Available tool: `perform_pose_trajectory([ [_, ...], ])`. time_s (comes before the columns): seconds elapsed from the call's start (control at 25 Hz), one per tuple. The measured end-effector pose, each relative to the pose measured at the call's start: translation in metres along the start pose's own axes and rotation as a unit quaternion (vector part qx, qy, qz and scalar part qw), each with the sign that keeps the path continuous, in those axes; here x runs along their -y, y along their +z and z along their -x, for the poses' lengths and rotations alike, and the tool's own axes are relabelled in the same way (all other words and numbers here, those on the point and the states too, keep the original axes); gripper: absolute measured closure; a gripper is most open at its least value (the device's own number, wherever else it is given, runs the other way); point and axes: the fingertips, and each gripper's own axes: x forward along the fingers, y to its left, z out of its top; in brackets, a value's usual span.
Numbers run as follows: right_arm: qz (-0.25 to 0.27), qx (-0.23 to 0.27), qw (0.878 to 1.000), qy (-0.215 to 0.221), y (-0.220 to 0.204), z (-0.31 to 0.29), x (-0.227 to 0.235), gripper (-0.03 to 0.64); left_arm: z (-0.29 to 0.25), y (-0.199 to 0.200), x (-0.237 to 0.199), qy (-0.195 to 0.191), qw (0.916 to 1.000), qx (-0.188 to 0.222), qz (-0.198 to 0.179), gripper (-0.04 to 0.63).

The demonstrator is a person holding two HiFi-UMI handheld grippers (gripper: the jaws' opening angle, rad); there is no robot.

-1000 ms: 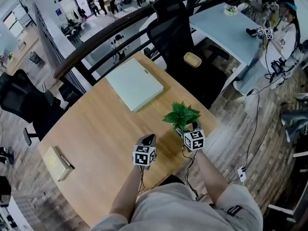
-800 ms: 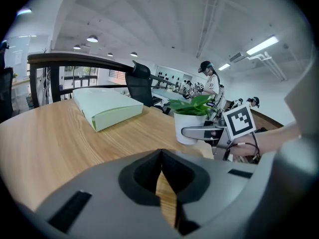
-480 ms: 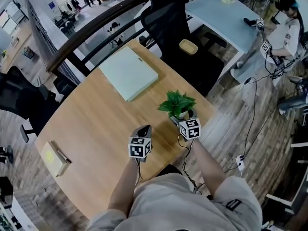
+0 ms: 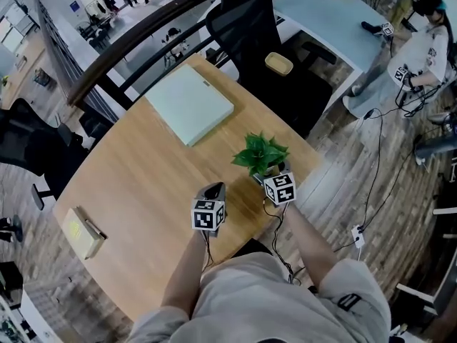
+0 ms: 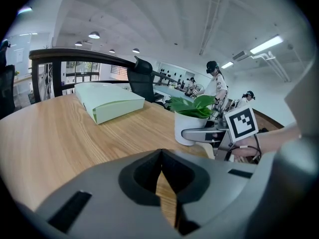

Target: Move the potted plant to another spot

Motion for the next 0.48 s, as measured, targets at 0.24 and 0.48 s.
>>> perform_pose_trajectory([
  [0.24, 0.012, -0.014, 1.000, -0.006, -0.009, 0.002, -0.001, 0.137, -0.001, -0.001, 0.004, -0.003, 1.0000, 0.003, 0.005, 0.583],
  [0.48, 0.012, -0.029, 1.000, 0.003, -0.021, 0.006, -0.005, 0.121, 0.002, -0.001, 0.008, -0.005, 1.0000, 0.000, 0.005, 0.583],
])
